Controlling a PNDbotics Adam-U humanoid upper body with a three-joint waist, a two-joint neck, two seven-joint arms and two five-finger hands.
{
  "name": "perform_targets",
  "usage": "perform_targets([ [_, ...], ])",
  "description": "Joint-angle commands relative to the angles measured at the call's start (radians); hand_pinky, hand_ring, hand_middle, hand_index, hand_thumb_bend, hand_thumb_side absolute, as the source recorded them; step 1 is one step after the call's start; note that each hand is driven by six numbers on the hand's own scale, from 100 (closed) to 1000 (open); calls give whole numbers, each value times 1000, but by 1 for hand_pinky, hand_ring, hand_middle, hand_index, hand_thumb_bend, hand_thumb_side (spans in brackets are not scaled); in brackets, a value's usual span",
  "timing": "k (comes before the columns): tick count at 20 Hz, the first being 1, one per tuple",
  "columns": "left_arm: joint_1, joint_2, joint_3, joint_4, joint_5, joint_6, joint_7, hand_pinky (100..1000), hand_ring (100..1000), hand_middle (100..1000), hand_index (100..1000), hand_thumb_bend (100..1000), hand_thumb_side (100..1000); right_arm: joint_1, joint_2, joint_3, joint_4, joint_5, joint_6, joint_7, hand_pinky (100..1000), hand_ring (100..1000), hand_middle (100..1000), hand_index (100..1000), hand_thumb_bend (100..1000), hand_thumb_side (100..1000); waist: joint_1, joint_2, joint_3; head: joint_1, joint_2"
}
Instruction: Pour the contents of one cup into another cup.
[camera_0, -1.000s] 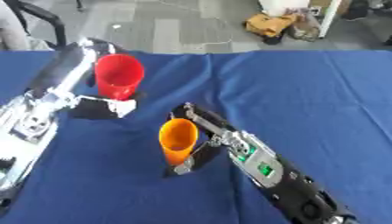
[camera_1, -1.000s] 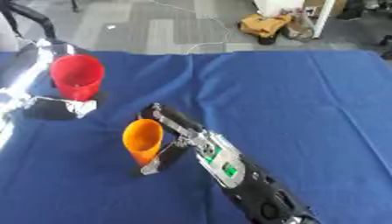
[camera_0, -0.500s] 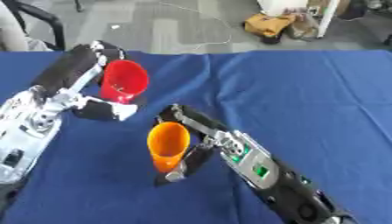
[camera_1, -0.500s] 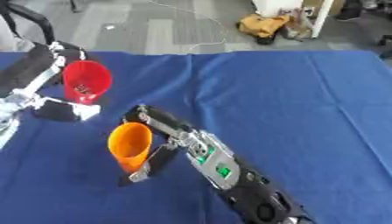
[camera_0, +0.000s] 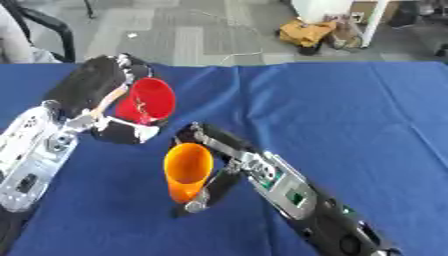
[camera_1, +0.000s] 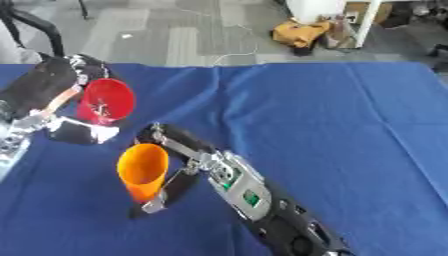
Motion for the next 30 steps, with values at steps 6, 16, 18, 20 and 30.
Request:
perform_targets([
  [6,-37,2,-1,-29,-112,-32,-20,113,217,314,690,311,198,-17,7,1,2,2,-8,10,515,312,185,440,724,131,0,-21,4,-4,-15],
  [16,-66,-32,-9,-44,-166,-45,-38,100,199,303,686,300,184,-24,41,-7,83,46,-29,20,517,313,184,441,726,133,7,-20,13,-9,-17],
  [18,-72,-36,-12,-48,-176,-50,-43,100,196,300,685,299,182,-26,48,-11,102,58,-36,18,517,313,184,442,726,134,8,-20,14,-10,-17],
  [20,-78,-39,-17,-53,-187,-56,-49,100,193,298,685,300,181,-27,53,-15,120,70,-42,16,517,312,184,442,726,134,9,-20,15,-9,-17],
  [30,-88,-36,-40,-76,-239,-91,-78,100,189,291,686,307,183,-25,65,-29,177,110,-69,3,517,312,184,442,725,133,11,-20,15,-7,-16],
])
